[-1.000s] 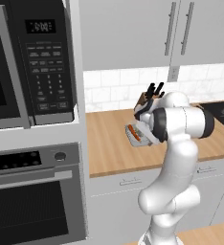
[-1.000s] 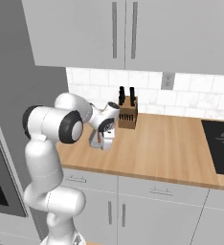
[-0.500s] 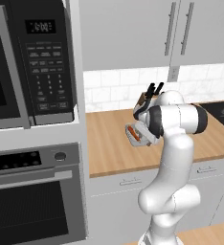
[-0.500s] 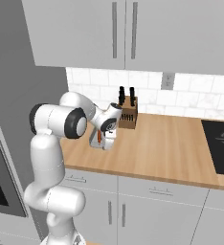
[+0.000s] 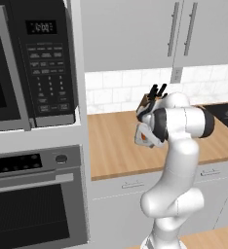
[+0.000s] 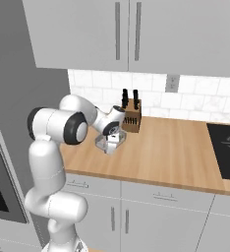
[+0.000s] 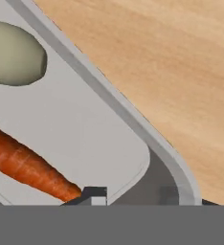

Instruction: Take the meat container that has the fish and place it on the second highest rack of the freezer. Then take the vegetable container that has the carrot and mushroom and place it on the highest rack of the freezer.

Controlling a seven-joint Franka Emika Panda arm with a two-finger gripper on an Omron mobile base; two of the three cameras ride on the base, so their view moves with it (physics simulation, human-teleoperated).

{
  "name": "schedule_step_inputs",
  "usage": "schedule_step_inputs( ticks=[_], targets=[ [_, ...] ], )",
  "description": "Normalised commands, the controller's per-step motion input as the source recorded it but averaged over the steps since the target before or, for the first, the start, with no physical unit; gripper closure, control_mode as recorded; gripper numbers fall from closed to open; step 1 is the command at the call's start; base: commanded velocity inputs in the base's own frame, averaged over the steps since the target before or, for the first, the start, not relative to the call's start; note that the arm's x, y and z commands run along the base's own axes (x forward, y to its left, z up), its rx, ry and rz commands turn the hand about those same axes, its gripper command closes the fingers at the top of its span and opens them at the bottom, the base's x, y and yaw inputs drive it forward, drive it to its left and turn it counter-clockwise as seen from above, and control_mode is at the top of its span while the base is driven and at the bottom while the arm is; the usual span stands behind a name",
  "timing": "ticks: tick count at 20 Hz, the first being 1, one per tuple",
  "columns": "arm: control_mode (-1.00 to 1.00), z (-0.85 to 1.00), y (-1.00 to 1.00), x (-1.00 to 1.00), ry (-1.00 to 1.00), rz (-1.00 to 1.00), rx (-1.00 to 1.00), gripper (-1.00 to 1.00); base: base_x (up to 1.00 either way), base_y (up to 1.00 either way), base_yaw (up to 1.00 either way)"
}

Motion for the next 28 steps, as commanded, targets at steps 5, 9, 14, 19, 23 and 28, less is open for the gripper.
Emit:
schedule_step_inputs(
  ticks=[5,9,14,19,23,28],
  targets=[
    [-1.00,0.50,-0.01,-0.24,-0.03,0.08,0.00,1.00,0.00,0.00,0.00],
    [-1.00,0.84,0.00,-0.14,-0.05,0.26,0.00,1.00,0.00,0.00,0.00],
    [-1.00,0.93,-0.07,-0.41,-0.11,0.41,0.01,1.00,0.00,0.00,0.00],
    [-1.00,0.76,-0.11,-0.77,-0.03,0.56,0.04,1.00,0.00,0.00,0.00],
    [-1.00,0.58,-0.10,-1.00,-0.01,0.66,0.00,1.00,0.00,0.00,0.00],
    [-1.00,0.52,-0.10,-0.94,-0.10,0.66,-0.01,1.00,0.00,0.00,0.00]
  ],
)
